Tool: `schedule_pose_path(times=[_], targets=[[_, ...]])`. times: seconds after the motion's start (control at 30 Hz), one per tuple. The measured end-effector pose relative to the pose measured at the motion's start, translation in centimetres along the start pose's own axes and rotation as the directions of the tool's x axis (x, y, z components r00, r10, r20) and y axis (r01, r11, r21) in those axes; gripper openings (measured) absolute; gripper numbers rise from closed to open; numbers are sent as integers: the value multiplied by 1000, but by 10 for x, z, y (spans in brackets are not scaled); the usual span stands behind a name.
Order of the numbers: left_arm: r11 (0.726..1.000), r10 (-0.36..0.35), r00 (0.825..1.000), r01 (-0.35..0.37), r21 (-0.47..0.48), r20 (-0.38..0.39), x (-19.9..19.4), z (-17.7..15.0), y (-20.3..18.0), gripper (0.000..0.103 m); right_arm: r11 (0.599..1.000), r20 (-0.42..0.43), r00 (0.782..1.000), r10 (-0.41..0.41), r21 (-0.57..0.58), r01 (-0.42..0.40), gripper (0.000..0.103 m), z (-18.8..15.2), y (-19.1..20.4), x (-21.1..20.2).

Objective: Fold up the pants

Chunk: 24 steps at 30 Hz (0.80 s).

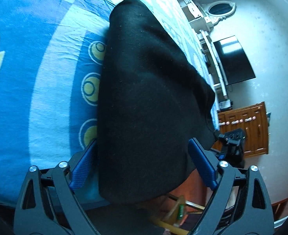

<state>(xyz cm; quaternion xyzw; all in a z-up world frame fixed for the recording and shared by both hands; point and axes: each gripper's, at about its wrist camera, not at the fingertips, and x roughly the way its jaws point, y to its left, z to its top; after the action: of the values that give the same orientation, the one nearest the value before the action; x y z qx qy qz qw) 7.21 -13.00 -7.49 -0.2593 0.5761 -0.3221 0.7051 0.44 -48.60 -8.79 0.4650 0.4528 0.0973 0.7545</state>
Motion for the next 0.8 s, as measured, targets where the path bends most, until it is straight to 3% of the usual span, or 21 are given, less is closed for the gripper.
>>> schedule_pose_path(times=[0.1,0.2,0.37,0.8], targets=[[1000,7,999,-7,-9,-36,9,3,3,46,996,-3,998,-62,-71,62,71,-3,9,3],[999,24,999,-24,26,-24,4,3,-4,34,994,11,997,-77,-73,78,61,-4,11,4],[986,115,993,-115,121,4,2,2,-27,31,995,28,997,-73,-68,75,59,-1,13,4],[967,214,975,-219,129,58,-36,4,-6,30,993,-35,998,-43,-113,38,59,-3,48,49]])
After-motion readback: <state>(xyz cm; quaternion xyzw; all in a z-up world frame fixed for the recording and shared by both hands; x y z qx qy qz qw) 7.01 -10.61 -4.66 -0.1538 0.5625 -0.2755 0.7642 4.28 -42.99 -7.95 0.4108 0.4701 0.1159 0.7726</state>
